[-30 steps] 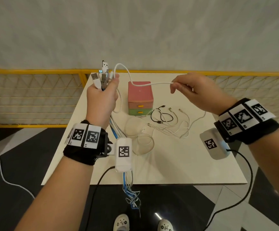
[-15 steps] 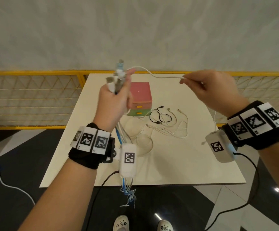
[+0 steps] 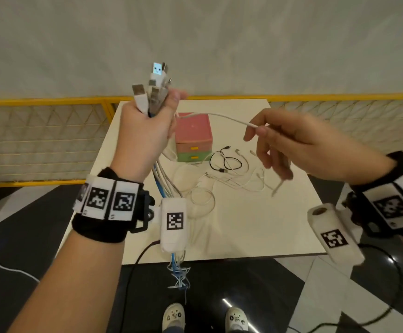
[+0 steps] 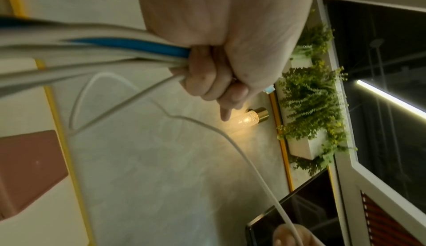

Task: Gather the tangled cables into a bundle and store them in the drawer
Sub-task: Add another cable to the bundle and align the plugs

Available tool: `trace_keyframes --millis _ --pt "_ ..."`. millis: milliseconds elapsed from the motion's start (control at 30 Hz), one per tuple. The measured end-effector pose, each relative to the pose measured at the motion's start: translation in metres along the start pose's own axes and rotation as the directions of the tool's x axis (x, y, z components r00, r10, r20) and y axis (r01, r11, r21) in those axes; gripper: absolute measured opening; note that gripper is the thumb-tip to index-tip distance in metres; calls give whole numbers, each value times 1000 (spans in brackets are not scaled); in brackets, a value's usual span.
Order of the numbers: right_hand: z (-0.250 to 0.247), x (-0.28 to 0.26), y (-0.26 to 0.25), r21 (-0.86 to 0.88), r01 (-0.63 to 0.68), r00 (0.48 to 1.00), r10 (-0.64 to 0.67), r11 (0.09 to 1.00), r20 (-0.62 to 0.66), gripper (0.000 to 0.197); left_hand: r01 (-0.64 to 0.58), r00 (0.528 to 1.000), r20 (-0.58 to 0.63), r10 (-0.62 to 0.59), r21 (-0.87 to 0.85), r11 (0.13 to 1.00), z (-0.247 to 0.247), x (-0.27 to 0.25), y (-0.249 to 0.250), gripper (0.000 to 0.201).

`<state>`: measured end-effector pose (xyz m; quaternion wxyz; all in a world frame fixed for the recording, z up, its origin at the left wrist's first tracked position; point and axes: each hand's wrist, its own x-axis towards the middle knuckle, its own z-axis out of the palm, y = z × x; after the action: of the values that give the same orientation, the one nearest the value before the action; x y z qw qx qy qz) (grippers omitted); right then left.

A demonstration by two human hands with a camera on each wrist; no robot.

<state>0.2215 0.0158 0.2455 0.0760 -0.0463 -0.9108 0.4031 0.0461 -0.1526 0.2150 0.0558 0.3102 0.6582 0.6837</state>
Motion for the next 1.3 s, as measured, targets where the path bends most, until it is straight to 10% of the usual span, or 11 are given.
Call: trace_keyframes --millis 133,300,400,633,967,1200,1300 --pt "21 -13 -18 134 -66 992 51 989 114 18 62 995 87 -56 -59 996 4 -8 7 37" --pt "54 -17 4 -365 43 923 102 930 370 38 153 935 333 -125 -60 986 14 -28 9 57" --pt "54 -13 10 -455 41 971 72 889 229 43 119 848 519 -103 3 993 14 -38 11 55" --pt "72 -1 4 84 34 986 -47 996 161 25 -121 772 635 -28 190 974 31 -44 15 35" --pt "110 9 10 656 -62 994 -15 753 110 26 154 917 385 -108 -90 984 42 -42 1 18" --pt "104 13 17 684 36 993 -104 728 59 14 149 874 473 -110 -45 988 37 -45 6 5" --pt "103 12 18 691 33 993 -101 722 58 28 43 914 402 46 -210 977 36 -40 7 43"
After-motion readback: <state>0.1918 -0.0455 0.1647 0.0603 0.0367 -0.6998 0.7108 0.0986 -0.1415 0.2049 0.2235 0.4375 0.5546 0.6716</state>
